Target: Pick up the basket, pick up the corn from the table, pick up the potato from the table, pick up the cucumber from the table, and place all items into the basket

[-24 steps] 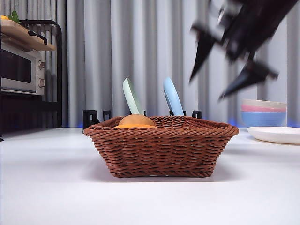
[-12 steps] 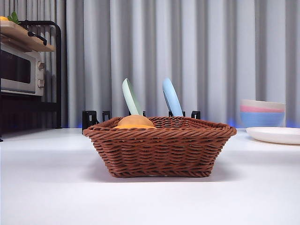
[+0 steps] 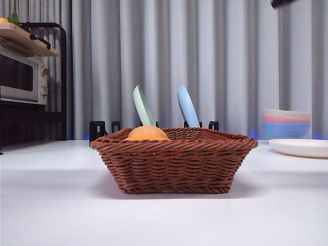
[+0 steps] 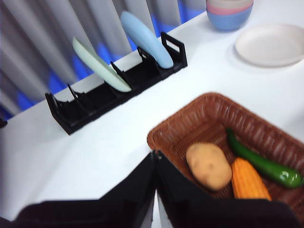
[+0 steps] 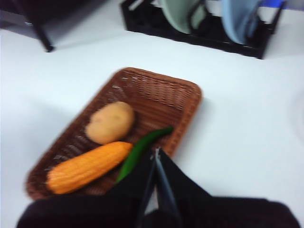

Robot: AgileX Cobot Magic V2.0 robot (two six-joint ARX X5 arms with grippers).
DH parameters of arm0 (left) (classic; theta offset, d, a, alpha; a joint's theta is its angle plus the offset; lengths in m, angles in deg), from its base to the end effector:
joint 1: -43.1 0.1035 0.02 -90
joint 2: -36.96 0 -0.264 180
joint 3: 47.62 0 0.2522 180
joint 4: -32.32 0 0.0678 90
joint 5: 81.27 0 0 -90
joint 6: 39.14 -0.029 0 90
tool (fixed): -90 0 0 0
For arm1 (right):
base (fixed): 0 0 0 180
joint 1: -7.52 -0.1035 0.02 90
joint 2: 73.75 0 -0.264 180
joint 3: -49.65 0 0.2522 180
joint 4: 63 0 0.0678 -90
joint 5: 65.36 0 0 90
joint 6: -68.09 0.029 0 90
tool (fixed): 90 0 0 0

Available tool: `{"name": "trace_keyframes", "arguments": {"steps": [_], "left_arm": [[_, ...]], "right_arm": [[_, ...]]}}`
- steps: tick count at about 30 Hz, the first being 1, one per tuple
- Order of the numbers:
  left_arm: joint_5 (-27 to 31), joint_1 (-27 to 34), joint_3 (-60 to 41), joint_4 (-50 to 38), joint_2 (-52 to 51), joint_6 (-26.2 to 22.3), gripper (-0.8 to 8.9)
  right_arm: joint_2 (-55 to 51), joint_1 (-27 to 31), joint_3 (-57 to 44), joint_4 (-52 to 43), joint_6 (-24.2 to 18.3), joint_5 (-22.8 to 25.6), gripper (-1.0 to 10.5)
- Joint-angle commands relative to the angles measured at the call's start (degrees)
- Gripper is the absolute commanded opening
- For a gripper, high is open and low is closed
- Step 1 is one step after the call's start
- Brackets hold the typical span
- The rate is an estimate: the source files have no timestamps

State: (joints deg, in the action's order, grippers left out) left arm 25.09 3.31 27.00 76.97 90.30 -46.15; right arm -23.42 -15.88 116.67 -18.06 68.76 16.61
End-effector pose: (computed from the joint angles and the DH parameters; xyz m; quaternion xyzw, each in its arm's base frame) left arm 0.1475 -0.1122 0.3689 0.1538 0.1662 -0.2094 0.9513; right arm 0.1618 0.0744 0.3335 -0.0272 0.2434 0.2612 0.9337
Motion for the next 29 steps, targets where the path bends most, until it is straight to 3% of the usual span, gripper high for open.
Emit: {"name": "trace_keyframes", "arguments": {"steps": [1, 6, 12, 24, 25, 26, 29], "left_arm": [[0.0, 0.1, -8.9, -4.0, -4.4, 1.2, -0.08], [-0.3, -0.1, -20.8, -9.1, -13.2, 4.5, -0.08], [-0.1, -0.2, -24.4, -10.8, -17.7, 10.2, -0.03], [0.0, -0.2, -24.4, -10.6, -16.3, 10.2, -0.03], [0.0, -0.3, -24.4, -10.3, -16.3, 9.3, -0.04], [0.6, -0.2, -24.4, -9.4, -17.0, 4.9, -0.03], [2.8, 2.4, -24.8, -7.1, -21.7, 2.5, -0.03]], "right_arm": [[-4.7, -1.1, -7.4, -5.9, 2.0, 3.1, -0.1], [-13.9, -3.7, -19.1, -13.4, 4.8, 8.5, -0.1], [-15.6, -4.0, -21.0, -12.6, 10.0, 8.6, 0.0], [-15.5, -4.0, -21.0, -12.5, 9.9, 8.4, 0.0], [-15.5, -4.0, -21.0, -12.5, 9.9, 8.4, 0.0], [-15.5, -4.0, -21.0, -12.5, 9.9, 8.4, 0.0], [-15.5, -4.0, -20.9, -12.5, 9.9, 8.4, 0.0]]}}
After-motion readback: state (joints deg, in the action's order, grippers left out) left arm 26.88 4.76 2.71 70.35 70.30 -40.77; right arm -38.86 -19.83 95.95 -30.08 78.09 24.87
